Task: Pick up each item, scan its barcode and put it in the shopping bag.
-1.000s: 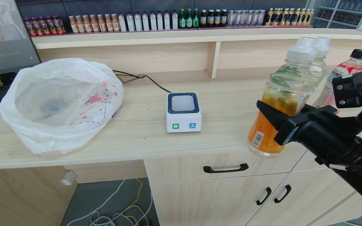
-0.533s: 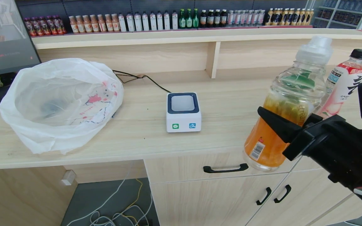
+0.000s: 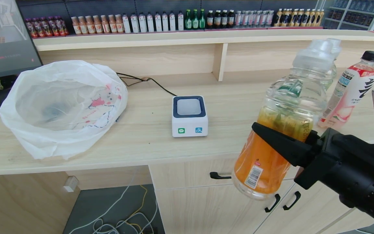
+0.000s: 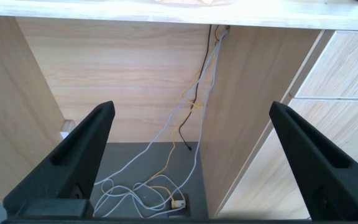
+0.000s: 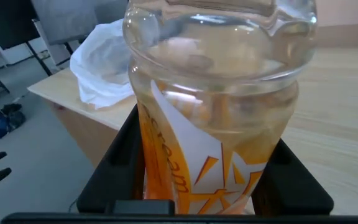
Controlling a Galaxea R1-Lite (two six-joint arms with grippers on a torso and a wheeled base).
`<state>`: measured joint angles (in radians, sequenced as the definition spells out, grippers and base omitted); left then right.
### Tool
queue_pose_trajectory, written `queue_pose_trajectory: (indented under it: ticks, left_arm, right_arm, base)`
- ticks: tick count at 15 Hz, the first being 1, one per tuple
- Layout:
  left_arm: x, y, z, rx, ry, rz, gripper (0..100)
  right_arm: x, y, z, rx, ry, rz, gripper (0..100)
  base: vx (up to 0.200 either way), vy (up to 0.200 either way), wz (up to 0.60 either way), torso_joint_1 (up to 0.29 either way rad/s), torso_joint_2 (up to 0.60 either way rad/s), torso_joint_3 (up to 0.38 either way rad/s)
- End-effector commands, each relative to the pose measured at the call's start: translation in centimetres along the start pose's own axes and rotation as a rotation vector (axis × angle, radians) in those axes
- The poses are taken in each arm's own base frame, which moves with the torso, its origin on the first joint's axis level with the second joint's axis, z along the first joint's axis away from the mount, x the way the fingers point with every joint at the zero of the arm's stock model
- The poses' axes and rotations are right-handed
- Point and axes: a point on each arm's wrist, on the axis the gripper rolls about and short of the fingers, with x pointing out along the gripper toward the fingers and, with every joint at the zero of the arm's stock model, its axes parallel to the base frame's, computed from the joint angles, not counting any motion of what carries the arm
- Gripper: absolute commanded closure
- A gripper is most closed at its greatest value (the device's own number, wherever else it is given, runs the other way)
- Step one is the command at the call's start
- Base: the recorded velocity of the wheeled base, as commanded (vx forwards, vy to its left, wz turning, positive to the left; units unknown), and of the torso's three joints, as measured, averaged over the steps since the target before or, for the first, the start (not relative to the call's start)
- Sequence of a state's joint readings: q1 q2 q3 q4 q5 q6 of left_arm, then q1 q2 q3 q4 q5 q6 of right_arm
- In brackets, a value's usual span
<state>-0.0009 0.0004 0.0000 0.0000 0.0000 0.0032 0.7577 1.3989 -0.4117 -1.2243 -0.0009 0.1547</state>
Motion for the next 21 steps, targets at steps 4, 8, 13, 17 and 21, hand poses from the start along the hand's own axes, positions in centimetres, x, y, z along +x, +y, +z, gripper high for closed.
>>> queue_pose_trajectory:
  ticks: [4,8,13,17,21]
  left_arm:
    - [0.0,0.0,0.0,0.0,0.0,0.001,0]
    - [0.0,0.0,0.0,0.0,0.0,-0.001,0]
    - [0.0,0.0,0.0,0.0,0.0,0.001,0]
    - [0.0,0.0,0.0,0.0,0.0,-0.001,0]
    - [0.0,0.0,0.0,0.0,0.0,-0.001,0]
  right_arm:
    - [0.6,0.4,-0.5,0.095,0.052,0.174,100]
    - [1.3,0.7,-0.4,0.196,0.075,0.27,100]
    - [3.2,2.3,1.1,0.339,0.034,0.345,100]
    - [4.2,2.4,1.3,0.387,0.032,0.351,100]
    - [4.3,2.7,2.0,0.439,0.002,0.375,100]
  base:
    - [0.0,0.0,0.0,0.0,0.0,0.0]
    - [0.0,0.0,0.0,0.0,0.0,0.0]
    - [0.0,0.0,0.0,0.0,0.0,0.0]
    - [0.0,0.0,0.0,0.0,0.0,0.0]
    - [0.0,0.0,0.0,0.0,0.0,0.0]
